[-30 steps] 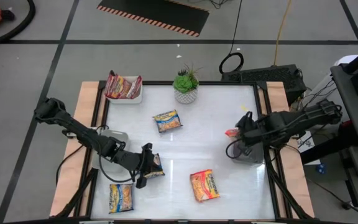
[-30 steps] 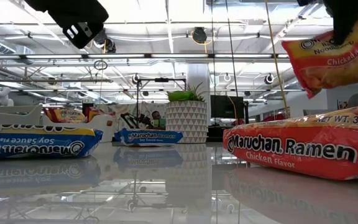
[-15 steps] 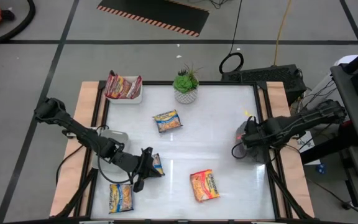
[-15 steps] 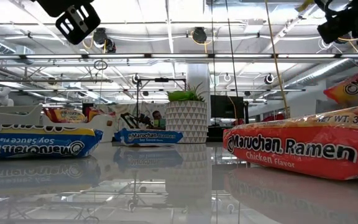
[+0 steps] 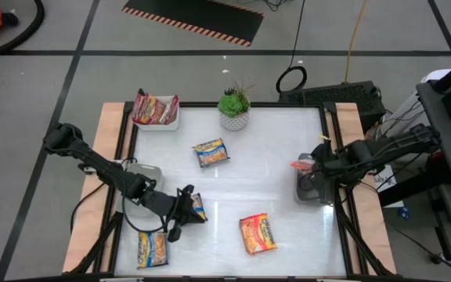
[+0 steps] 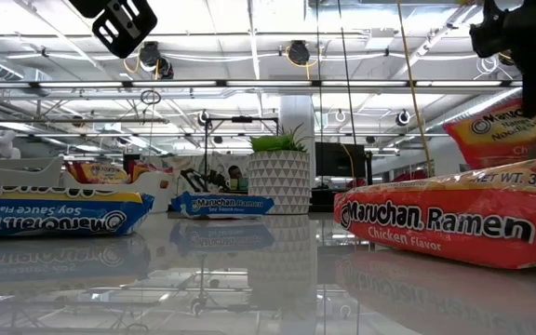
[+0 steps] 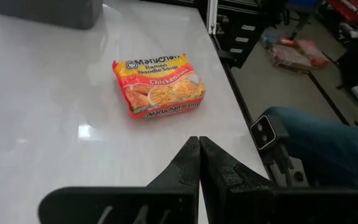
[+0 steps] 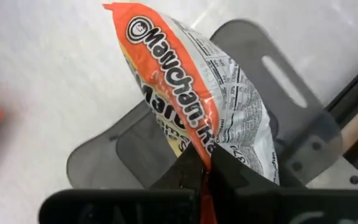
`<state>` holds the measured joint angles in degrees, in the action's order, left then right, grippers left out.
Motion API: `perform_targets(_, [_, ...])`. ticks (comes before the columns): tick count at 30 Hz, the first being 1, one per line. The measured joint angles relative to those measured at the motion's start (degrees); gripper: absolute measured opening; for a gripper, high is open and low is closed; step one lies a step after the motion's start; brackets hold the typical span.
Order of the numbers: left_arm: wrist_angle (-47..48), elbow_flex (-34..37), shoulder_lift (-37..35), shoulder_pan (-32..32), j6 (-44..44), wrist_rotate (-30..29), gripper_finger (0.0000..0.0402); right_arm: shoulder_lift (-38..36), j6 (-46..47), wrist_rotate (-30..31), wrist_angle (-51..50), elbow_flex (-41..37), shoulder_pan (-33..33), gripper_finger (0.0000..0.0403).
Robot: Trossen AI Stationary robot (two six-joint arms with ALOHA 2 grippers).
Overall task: Sort Maruchan noodles
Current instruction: Put the top orange noodle pack into the black bin
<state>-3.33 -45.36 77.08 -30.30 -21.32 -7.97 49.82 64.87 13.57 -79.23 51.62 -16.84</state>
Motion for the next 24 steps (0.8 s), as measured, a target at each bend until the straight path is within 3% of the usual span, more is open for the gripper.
perform_targets(5, [0.02,0.0,0.0,0.0,1.66,-0.02,0.0003,-0.32,0.45,4.55,-2.07,0.0,0.0,0.0])
perform_targets(16, [0.03,0.0,0.0,0.31,1.86,-0.02,0.0003,-0.22,0.47,5.13,-0.72,-7.06,0.0,0.0004])
perform_targets(24, [0.09,0.0,0.0,0.31,2.78,-0.04,0.0003,0.56,-1.08,11.47,1.35,-7.74,0.0,0.0067])
